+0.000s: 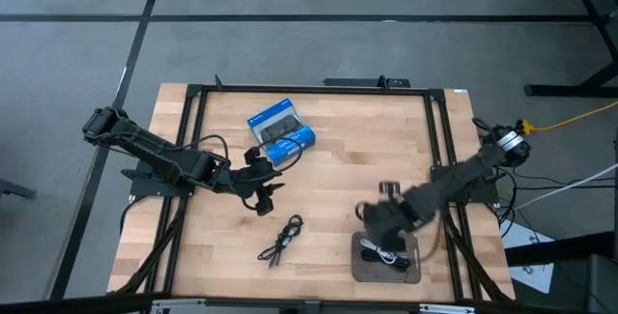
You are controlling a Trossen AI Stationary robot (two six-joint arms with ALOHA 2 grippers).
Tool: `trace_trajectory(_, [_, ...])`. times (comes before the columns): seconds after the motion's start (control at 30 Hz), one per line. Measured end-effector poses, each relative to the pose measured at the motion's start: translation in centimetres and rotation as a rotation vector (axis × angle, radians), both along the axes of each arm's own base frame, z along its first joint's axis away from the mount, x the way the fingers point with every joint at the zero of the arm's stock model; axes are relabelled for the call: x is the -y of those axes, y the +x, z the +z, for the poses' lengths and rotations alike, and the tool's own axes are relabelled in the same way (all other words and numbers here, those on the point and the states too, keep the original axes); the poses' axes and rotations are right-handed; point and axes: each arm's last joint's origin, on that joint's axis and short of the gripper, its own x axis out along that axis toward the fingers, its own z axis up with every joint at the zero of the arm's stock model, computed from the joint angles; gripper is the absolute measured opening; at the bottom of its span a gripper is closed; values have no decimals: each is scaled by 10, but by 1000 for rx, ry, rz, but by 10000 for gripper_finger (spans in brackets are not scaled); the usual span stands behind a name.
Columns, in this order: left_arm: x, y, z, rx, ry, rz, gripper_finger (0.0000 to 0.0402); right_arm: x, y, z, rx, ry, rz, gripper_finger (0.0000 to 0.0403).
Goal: Pick and place USB-C Cables
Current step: Put the right black usb cable into the grey transparent bin
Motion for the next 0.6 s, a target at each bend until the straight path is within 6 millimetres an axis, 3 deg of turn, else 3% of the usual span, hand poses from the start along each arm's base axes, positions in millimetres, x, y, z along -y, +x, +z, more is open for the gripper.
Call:
trace_trajectory(0.13, [0,0,0,0,0,0,135,-39,-9,13,132,129,5,55])
trace_trajectory(0.27, [0,0,0,4,-1,0,135,-64,-17,15,207,246,-38,69])
trace_trajectory(0.4, [0,1,1,10,-4,-1,135,-71,-22,5,176,249,-122,114])
trace_trajectory(0.6, [0,1,1,12,-7,0,135,-66,-22,-5,116,195,-317,154])
